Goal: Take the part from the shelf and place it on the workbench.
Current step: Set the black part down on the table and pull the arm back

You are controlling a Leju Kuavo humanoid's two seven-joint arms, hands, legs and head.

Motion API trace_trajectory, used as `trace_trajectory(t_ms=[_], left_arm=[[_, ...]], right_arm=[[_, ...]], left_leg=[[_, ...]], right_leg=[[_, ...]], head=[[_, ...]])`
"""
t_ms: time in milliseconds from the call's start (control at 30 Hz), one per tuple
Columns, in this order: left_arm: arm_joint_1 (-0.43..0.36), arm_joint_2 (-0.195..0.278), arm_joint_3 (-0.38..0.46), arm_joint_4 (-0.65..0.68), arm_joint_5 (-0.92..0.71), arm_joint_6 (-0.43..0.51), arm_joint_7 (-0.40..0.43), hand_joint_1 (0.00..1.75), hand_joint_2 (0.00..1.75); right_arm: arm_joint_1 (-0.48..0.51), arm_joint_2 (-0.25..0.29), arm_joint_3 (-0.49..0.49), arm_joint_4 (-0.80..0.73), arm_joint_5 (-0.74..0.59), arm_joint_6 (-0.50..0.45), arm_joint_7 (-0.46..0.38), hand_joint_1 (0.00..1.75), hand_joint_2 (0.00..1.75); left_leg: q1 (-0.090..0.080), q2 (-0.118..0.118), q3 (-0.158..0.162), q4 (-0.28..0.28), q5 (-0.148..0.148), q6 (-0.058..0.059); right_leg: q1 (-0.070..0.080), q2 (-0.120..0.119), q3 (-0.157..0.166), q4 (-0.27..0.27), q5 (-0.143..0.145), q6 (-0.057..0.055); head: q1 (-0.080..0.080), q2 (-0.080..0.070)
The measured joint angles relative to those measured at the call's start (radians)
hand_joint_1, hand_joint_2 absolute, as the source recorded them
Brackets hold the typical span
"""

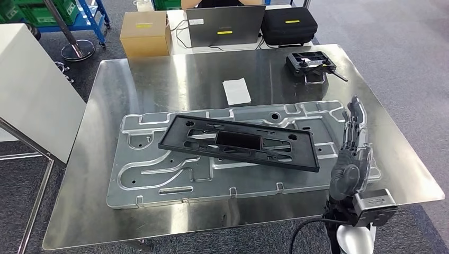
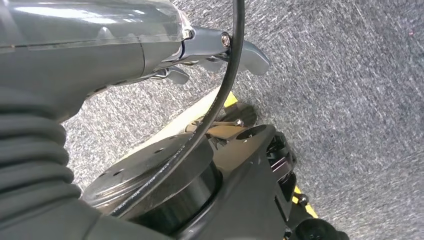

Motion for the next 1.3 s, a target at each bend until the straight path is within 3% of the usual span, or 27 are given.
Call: trace_trajectory(t_ms=[167, 367, 500, 567, 667, 700, 733, 767, 867, 933, 1000, 1067, 1133, 1200, 1233, 1267, 1300], left_arm=[[0.0, 0.0, 0.016, 0.0, 0.014, 0.006, 0.0, 0.0, 0.0], [0.001, 0.0, 0.046, 0.0, 0.036, 0.023, -0.004, 0.0, 0.0], [0.0, 0.001, 0.059, 0.0, 0.042, 0.036, -0.006, 0.0, 0.0], [0.0, 0.0, 0.064, 0.0, 0.044, 0.043, -0.006, 0.0, 0.0], [0.001, -0.001, 0.072, 0.0, 0.042, 0.055, 0.006, 0.0, 0.0], [0.001, -0.001, 0.075, 0.0, 0.041, 0.061, 0.013, 0.0, 0.0], [0.001, -0.001, 0.077, 0.0, 0.039, 0.065, 0.019, 0.0, 0.0], [0.001, -0.001, 0.078, 0.0, 0.038, 0.068, 0.025, 0.0, 0.0], [0.001, -0.001, 0.082, 0.0, 0.035, 0.072, 0.041, 0.0, 0.0], [0.001, -0.001, 0.085, 0.0, 0.031, 0.074, 0.052, 0.0, 0.0], [0.0, 0.0, 0.088, 0.0, 0.027, 0.078, 0.062, 0.0, 0.0], [0.0, 0.001, 0.09, 0.0, 0.026, 0.082, 0.07, 0.0, 0.0], [0.0, 0.001, 0.094, 0.0, 0.026, 0.084, 0.075, 0.0, 0.0], [0.0, 0.001, 0.097, 0.0, 0.025, 0.084, 0.08, 0.0, 0.0], [0.0, 0.001, 0.099, 0.0, 0.024, 0.085, 0.083, 0.0, 0.0], [0.0, 0.002, 0.101, 0.0, 0.024, 0.085, 0.087, 0.0, 0.0], [0.0, 0.002, 0.102, 0.0, 0.024, 0.086, 0.092, 0.0, 0.0]], right_arm=[[0.071, 0.006, 0.0, -0.033, 0.023, 0.02, -0.048, 0.0, 0.0], [0.237, 0.05, 0.058, -0.091, 0.083, 0.021, -0.15, 0.0, 0.0], [0.295, 0.069, 0.09, -0.111, 0.093, 0.02, -0.171, 0.0, 0.0], [0.324, 0.074, 0.103, -0.115, 0.106, 0.013, -0.194, 0.0, 0.0], [0.369, 0.076, 0.123, -0.111, 0.131, -0.016, -0.225, 0.0, 0.0], [0.38, 0.076, 0.128, -0.108, 0.133, -0.025, -0.228, 0.0, 0.0], [0.387, 0.076, 0.13, -0.105, 0.13, -0.03, -0.227, 0.0, 0.0], [0.391, 0.076, 0.13, -0.103, 0.125, -0.033, -0.226, 0.0, 0.0], [0.393, 0.076, 0.13, -0.1, 0.112, -0.03, -0.221, 0.0, 0.0], [0.394, 0.077, 0.131, -0.1, 0.112, -0.022, -0.217, 0.0, 0.0], [0.393, 0.079, 0.132, -0.1, 0.116, -0.017, -0.214, 0.0, 0.0], [0.393, 0.082, 0.135, -0.1, 0.121, -0.016, -0.212, 0.0, 0.0], [0.393, 0.085, 0.138, -0.099, 0.125, -0.015, -0.21, 0.0, 0.0], [0.393, 0.086, 0.14, -0.099, 0.128, -0.014, -0.21, 0.0, 0.0], [0.393, 0.086, 0.14, -0.099, 0.129, -0.014, -0.21, 0.0, 0.0], [0.393, 0.086, 0.141, -0.098, 0.129, -0.014, -0.209, 0.0, 0.0], [0.393, 0.086, 0.141, -0.098, 0.13, -0.014, -0.209, 0.0, 0.0]], left_leg=[[0.0, 0.0, 0.002, 0.0, 0.0, 0.0], [-0.001, 0.0, 0.002, 0.0, -0.005, 0.0], [-0.003, 0.0, 0.011, -0.006, 0.002, 0.02], [0.001, 0.003, 0.023, -0.028, 0.02, 0.032], [-0.001, 0.007, 0.022, -0.038, 0.03, 0.039], [-0.002, 0.008, 0.018, -0.036, 0.03, 0.039], [-0.003, 0.009, 0.015, -0.033, 0.03, 0.039], [-0.004, 0.009, 0.012, -0.03, 0.03, 0.038], [-0.004, 0.008, 0.003, -0.015, 0.028, 0.029], [-0.006, 0.006, -0.001, -0.008, 0.027, 0.016], [-0.007, 0.005, -0.004, -0.006, 0.029, 0.002], [-0.005, 0.004, -0.016, 0.02, 0.002, -0.012], [0.0, 0.004, -0.05, 0.114, -0.075, -0.024], [0.006, 0.004, -0.088, 0.237, -0.143, -0.033], [0.008, 0.004, -0.09, 0.265, -0.152, -0.036], [0.011, 0.005, -0.073, 0.254, -0.139, -0.039], [0.013, 0.005, -0.037, 0.204, -0.111, -0.042]], right_leg=[[0.0, -0.001, 0.002, 0.0, -0.001, 0.001], [-0.001, -0.001, 0.005, -0.001, -0.005, 0.001], [-0.007, -0.002, 0.015, -0.01, -0.001, 0.015], [-0.005, -0.005, 0.008, 0.018, -0.032, 0.017], [-0.003, -0.008, -0.055, 0.189, -0.141, 0.014], [-0.003, -0.008, -0.072, 0.24, -0.161, 0.015], [-0.003, -0.008, -0.072, 0.257, -0.162, 0.014], [-0.003, -0.008, -0.052, 0.237, -0.146, 0.014], [0.0, -0.01, 0.063, 0.055, -0.084, 0.003], [0.006, -0.011, 0.091, 0.005, -0.077, -0.008], [0.007, -0.01, 0.087, 0.002, -0.07, -0.02], [0.002, -0.013, 0.079, -0.007, -0.059, -0.035], [-0.001, -0.017, 0.065, -0.01, -0.046, -0.045], [0.0, -0.02, 0.046, -0.007, -0.033, -0.046], [-0.001, -0.021, 0.035, -0.005, -0.027, -0.044], [-0.002, -0.021, 0.025, -0.003, -0.02, -0.041], [-0.003, -0.021, 0.016, 0.0, -0.014, -0.037]], head=[[0.0, 0.0], [0.0, 0.0], [0.0, 0.0], [0.003, 0.0], [0.005, 0.0], [0.005, 0.0], [0.004, 0.0], [0.004, 0.0], [0.004, 0.0], [0.004, 0.0], [0.004, 0.0], [0.0, 0.0], [-0.006, 0.0], [-0.009, 0.0], [-0.009, 0.0], [-0.009, 0.0], [-0.009, 0.0]])
